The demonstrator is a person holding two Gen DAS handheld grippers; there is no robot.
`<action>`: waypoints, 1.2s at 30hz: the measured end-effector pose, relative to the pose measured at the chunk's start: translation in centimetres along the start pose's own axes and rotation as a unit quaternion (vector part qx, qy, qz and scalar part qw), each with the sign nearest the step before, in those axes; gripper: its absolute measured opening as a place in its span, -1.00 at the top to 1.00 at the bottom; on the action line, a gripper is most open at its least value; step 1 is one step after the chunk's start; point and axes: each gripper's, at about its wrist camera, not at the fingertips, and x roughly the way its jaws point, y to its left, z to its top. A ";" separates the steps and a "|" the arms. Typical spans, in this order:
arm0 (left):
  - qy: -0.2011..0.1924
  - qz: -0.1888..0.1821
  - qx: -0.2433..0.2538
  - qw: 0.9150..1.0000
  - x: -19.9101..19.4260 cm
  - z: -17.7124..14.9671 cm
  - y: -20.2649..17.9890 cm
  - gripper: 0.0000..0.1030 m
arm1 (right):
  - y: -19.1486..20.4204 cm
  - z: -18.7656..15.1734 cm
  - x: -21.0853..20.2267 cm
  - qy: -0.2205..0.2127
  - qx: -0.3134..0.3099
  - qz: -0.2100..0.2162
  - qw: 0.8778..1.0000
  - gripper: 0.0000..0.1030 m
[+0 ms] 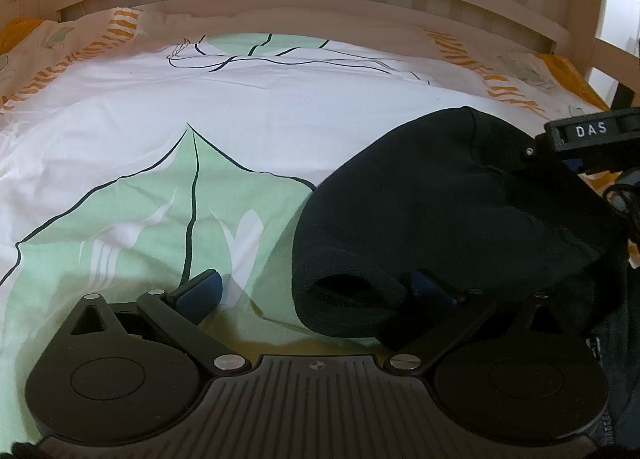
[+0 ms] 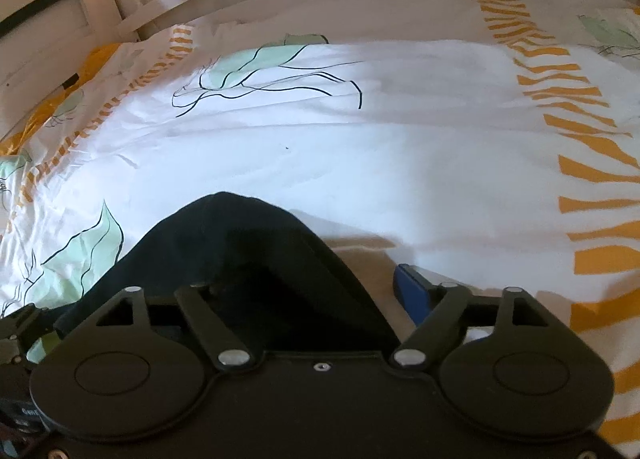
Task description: Fold large clothes
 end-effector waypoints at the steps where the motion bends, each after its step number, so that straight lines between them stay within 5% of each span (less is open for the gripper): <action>1: 0.000 0.000 0.000 1.000 0.0 0.0 0.0 -1.00 | 0.1 0.1 0.1 0.003 0.000 -0.001 1.000 -0.66; 2: 0.000 0.000 0.000 1.000 0.0 0.0 0.0 -1.00 | 0.2 0.2 0.2 0.005 -0.003 -0.003 1.000 -0.63; 4: 0.002 0.000 0.000 1.000 0.0 0.1 0.0 -1.00 | 0.6 0.0 0.0 0.000 -0.015 0.011 1.000 0.16; 5: 0.005 -0.002 -0.001 1.000 -0.1 0.3 0.1 -1.00 | 1.1 -0.2 -0.3 -0.005 -0.022 0.007 1.000 0.71; 6: 0.010 -0.004 -0.005 1.000 -0.3 0.6 0.3 -0.99 | 1.6 -0.3 -0.7 -0.013 -0.035 0.002 0.999 0.76; 11: 0.009 -0.046 -0.087 0.995 -3.4 1.9 1.8 -0.96 | 4.4 -1.4 -4.7 -0.074 -0.115 -0.009 0.991 0.80; 19: 0.002 -0.186 -0.202 0.961 -10.3 2.3 3.4 -0.99 | 8.2 -6.9 -13.8 -0.172 -0.241 0.014 0.955 0.80; 23: 0.004 -0.214 -0.216 0.953 -13.0 2.0 3.4 -0.99 | 10.1 -11.1 -17.5 -0.184 -0.305 0.022 0.934 0.81; 29: 0.028 -0.234 -0.198 0.951 -15.2 -0.2 2.5 -0.99 | 12.6 -19.2 -21.8 -0.173 -0.413 0.026 0.894 0.81; 33: 0.060 -0.235 -0.209 0.947 -15.1 -2.6 2.1 -0.99 | 12.9 -23.2 -23.2 -0.136 -0.427 0.038 0.893 0.79; 36: 0.083 -0.226 -0.215 0.946 -14.3 -4.0 1.7 -0.99 | 12.7 -24.2 -23.4 -0.112 -0.397 0.041 0.910 0.66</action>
